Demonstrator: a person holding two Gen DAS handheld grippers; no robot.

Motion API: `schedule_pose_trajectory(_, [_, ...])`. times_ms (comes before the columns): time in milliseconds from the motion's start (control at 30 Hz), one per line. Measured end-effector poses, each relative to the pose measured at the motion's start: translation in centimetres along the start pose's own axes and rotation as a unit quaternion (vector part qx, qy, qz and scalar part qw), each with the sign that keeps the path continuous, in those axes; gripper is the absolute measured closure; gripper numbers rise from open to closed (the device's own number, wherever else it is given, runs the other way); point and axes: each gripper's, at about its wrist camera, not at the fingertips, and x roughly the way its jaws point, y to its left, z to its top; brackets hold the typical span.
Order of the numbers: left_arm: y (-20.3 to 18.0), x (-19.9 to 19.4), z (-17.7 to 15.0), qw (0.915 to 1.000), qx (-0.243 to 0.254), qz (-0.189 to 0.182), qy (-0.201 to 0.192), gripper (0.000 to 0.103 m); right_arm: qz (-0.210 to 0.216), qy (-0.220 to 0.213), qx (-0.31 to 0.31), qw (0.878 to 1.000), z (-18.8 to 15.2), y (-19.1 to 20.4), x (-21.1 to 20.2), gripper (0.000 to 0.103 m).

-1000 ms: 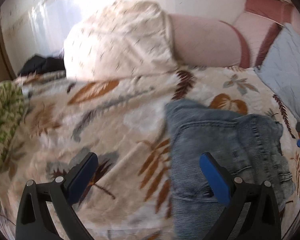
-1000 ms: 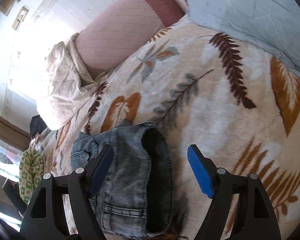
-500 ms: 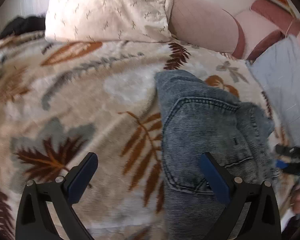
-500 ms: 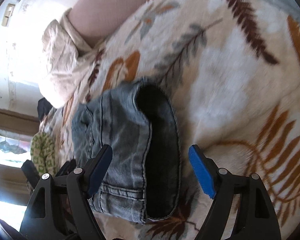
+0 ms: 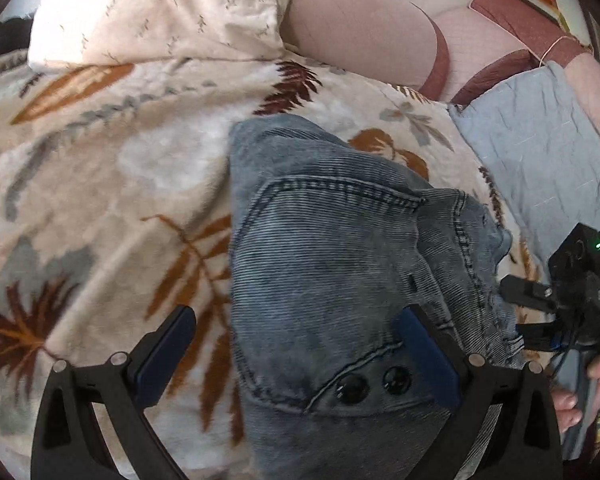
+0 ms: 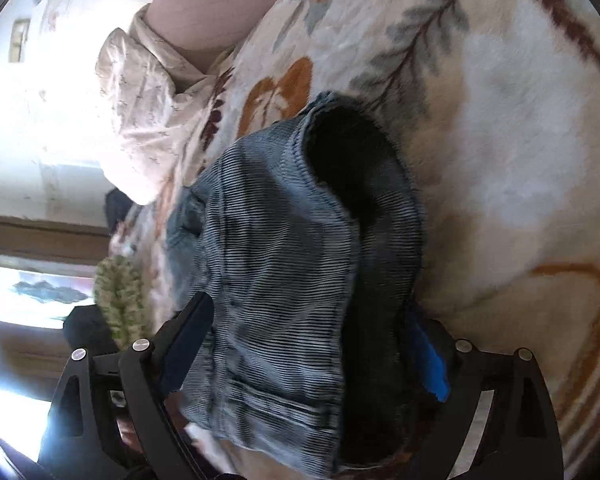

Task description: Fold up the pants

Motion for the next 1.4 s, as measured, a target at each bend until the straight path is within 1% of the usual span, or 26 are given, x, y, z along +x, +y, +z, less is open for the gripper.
schedule_pose_trajectory(67, [0.2, 0.4, 0.1, 0.9999, -0.013, -0.006, 0.003, 0.000, -0.004, -0.001, -0.006, 1.000, 0.0, 0.5, 0.3, 0.012])
schedule_pose_trajectory(167, [0.3, 0.8, 0.0, 0.9998, -0.015, -0.012, -0.001, 0.000, 0.000, -0.002, -0.010, 1.000, -0.1, 1.0, 0.6, 0.014])
schedule_pose_trajectory(233, [0.2, 0.7, -0.1, 0.9997, -0.012, -0.022, -0.005, 0.007, -0.006, -0.005, -0.015, 1.000, -0.2, 1.3, 0.9, 0.020])
schedule_pose_trajectory(267, [0.1, 0.7, -0.1, 0.9994, -0.010, -0.033, -0.005, 0.019, -0.009, -0.006, -0.016, 1.000, -0.3, 1.4, 0.9, 0.021])
schedule_pose_trajectory(300, [0.0, 0.8, -0.1, 0.9993, -0.008, -0.037, -0.003, 0.020, -0.014, -0.008, -0.020, 1.000, -0.4, 1.5, 1.0, 0.028])
schedule_pose_trajectory(333, [-0.2, 0.7, -0.1, 0.9994, -0.006, -0.034, -0.006, 0.022, -0.022, -0.008, -0.027, 0.999, -0.4, 1.6, 1.1, 0.036])
schedule_pose_trajectory(367, [-0.3, 0.7, -0.1, 0.9994, -0.002, -0.033, -0.007, 0.025, -0.028, -0.010, -0.032, 0.999, -0.5, 1.8, 1.2, 0.039])
schedule_pose_trajectory(400, [-0.4, 0.6, -0.1, 0.9995, 0.001, -0.032, -0.009, 0.030, -0.030, -0.011, -0.035, 0.999, -0.6, 1.8, 1.3, 0.045])
schedule_pose_trajectory(433, [-0.4, 0.5, -0.2, 0.9994, 0.002, -0.031, -0.011, 0.032, -0.032, -0.012, -0.041, 0.999, -0.7, 2.0, 1.4, 0.053])
schedule_pose_trajectory(500, [-0.4, 0.2, -0.1, 0.9994, 0.003, -0.031, -0.016, 0.040, -0.033, -0.019, -0.055, 0.998, -1.0, 2.6, 1.4, 0.060])
schedule_pose_trajectory(533, [-0.4, -0.1, -0.1, 0.9994, 0.003, -0.030, -0.017, 0.041, -0.034, -0.024, -0.063, 0.997, -1.2, 2.9, 1.2, 0.062])
schedule_pose_trajectory(600, [-0.4, -0.4, -0.1, 0.9993, 0.002, -0.031, -0.018, 0.044, -0.035, -0.032, -0.077, 0.996, -1.4, 3.7, 1.2, 0.064])
schedule_pose_trajectory(700, [-0.5, -1.4, 0.0, 0.9993, 0.006, -0.027, -0.024, 0.047, -0.030, -0.047, -0.098, 0.994, -1.7, 5.0, 0.9, 0.065])
schedule_pose_trajectory(800, [-0.5, -3.1, 0.3, 0.9988, 0.014, -0.008, -0.047, 0.047, -0.020, -0.055, -0.117, 0.991, -2.1, 6.3, 0.8, 0.068])
schedule_pose_trajectory(933, [0.8, -6.1, 0.9, 0.9974, 0.002, -0.004, -0.073, 0.047, -0.001, -0.057, -0.137, 0.989, -2.6, 8.3, 1.7, 0.069])
schedule_pose_trajectory(1033, [1.6, -8.3, 1.2, 0.9956, 0.000, 0.001, -0.094, 0.047, 0.013, -0.071, -0.160, 0.985, -3.1, 10.2, 1.6, 0.069])
schedule_pose_trajectory(1100, [2.0, -9.7, 1.1, 0.9942, 0.002, 0.013, -0.106, 0.047, 0.021, -0.081, -0.178, 0.980, -3.5, 11.5, 1.6, 0.069])
schedule_pose_trajectory(1200, [2.8, -11.4, 0.8, 0.9906, 0.007, 0.044, -0.129, 0.047, 0.033, -0.094, -0.208, 0.973, -4.3, 13.7, 2.2, 0.069])
schedule_pose_trajectory(1267, [3.4, -11.8, 0.8, 0.9883, 0.005, 0.064, -0.138, 0.047, 0.041, -0.095, -0.220, 0.970, -4.6, 14.7, 3.1, 0.069])
schedule_pose_trajectory(1400, [5.9, -11.6, 0.6, 0.9872, -0.012, 0.090, -0.131, 0.047, 0.041, -0.083, -0.229, 0.969, -5.1, 15.8, 6.0, 0.069])
